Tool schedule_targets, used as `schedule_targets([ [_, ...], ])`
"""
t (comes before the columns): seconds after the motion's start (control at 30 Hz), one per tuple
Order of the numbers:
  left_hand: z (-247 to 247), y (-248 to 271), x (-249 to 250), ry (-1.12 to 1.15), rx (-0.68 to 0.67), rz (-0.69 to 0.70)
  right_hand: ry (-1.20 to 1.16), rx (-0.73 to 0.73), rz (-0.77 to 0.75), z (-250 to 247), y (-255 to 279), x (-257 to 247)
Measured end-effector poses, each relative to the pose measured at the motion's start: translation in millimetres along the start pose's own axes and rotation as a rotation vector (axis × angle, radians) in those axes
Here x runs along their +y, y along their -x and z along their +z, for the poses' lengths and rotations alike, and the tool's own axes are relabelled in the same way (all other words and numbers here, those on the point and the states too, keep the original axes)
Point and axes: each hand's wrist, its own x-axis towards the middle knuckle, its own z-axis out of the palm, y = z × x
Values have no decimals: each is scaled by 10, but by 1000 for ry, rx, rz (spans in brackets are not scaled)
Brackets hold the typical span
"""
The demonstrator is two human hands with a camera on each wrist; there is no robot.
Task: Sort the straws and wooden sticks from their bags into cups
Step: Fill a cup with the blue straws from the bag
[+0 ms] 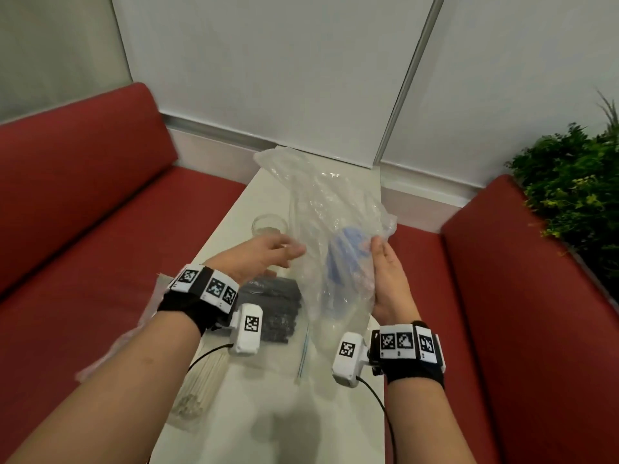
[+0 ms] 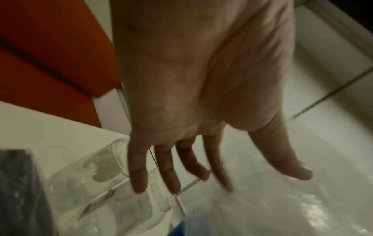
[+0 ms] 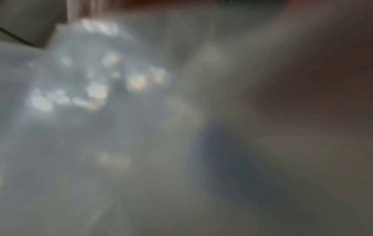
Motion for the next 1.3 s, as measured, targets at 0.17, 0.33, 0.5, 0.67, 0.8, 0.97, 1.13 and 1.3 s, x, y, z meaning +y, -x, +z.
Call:
schedule_targets([
  [0.17, -3, -57, -65, 270, 52, 203, -42, -14, 68, -139, 60, -20],
  [0.33, 66, -37, 1, 371, 97, 170, 53, 200, -153, -267, 75, -92],
  [0.5, -147, 29, 24, 144, 85, 67, 162, 439, -345, -402, 41, -169],
  [0.67, -188, 63, 174, 134, 278, 223, 418, 446, -221, -519, 3, -89],
  [0.8, -232, 165, 471, -149, 359, 318, 740, 421, -92, -518, 59, -147],
  [0.97, 86, 242, 785, -306, 148, 371, 680, -301, -152, 111, 174, -397],
  [1.13, 90, 218, 840, -79, 239, 422, 585, -651, 136, 376, 284, 17],
  [1.3, -168, 209, 686, -410, 572, 657, 548, -423, 225, 91, 190, 229],
])
